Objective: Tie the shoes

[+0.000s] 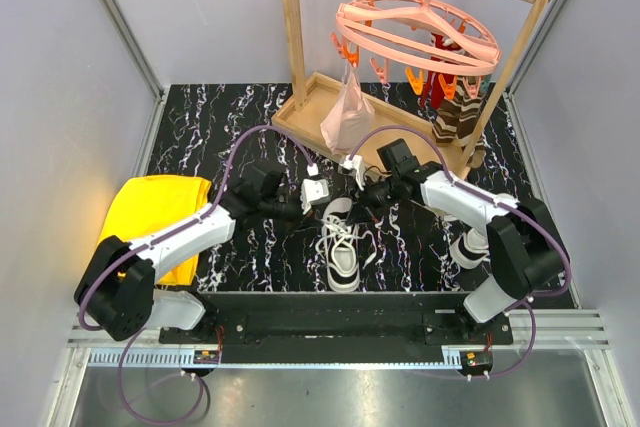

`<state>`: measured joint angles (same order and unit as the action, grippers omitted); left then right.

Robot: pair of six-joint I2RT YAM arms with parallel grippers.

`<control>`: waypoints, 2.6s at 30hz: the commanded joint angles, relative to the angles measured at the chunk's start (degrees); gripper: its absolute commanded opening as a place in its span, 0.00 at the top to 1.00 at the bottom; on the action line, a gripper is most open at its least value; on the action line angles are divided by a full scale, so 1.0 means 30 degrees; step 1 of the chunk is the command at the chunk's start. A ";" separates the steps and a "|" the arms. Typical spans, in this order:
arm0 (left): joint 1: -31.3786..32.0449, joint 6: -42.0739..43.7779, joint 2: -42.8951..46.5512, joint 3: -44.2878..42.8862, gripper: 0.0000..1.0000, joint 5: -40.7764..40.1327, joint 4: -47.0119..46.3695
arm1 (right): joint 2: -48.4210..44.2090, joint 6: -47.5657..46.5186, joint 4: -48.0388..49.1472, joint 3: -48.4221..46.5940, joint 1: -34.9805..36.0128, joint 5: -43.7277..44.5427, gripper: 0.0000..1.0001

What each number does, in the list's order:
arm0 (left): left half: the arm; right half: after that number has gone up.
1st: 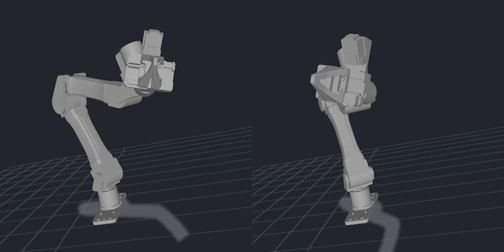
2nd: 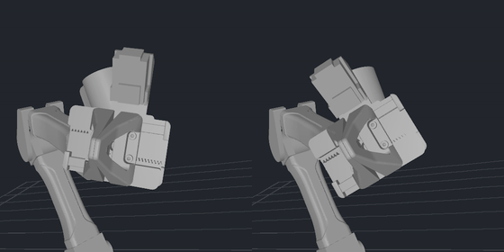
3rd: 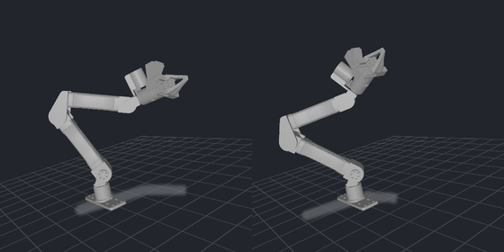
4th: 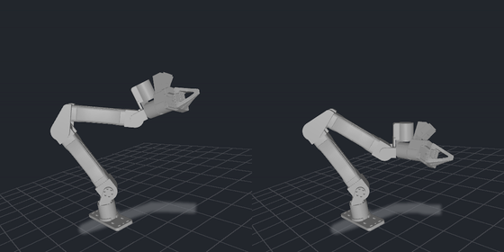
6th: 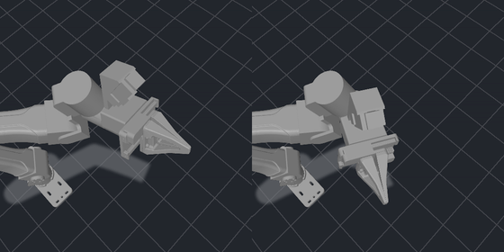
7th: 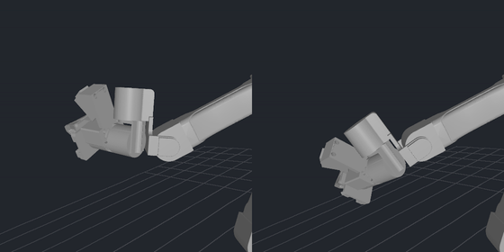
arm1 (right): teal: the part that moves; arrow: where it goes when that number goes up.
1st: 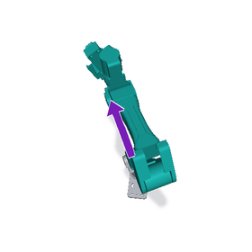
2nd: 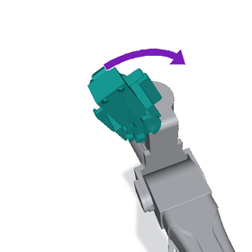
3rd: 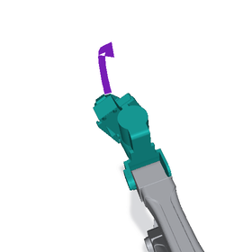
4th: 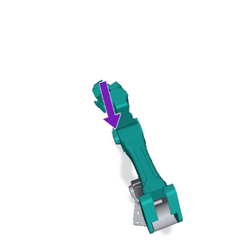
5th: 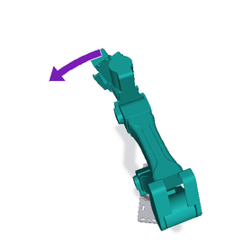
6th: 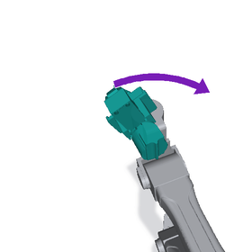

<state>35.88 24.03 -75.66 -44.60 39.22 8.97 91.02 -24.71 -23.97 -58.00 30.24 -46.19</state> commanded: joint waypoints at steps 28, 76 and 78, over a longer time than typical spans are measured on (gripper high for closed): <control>-0.0036 0.1566 0.2396 0.0191 0.68 0.1133 -0.0766 | -0.0782 0.0470 0.0429 0.0084 -0.0353 -0.0833 1.00; 0.0991 0.5818 -0.0799 -0.1277 1.00 -0.2732 0.1960 | -0.0487 0.0678 0.0899 -0.0063 -0.0588 -0.1184 1.00; 0.0844 0.5730 -0.0418 -0.1102 1.00 -0.2732 0.2223 | -0.0546 0.0620 0.0870 0.0025 -0.0588 -0.1126 1.00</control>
<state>39.51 41.30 -79.64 -48.03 31.86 14.68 90.54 -21.43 -22.24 -56.97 28.80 -48.80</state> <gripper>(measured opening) 0.012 0.009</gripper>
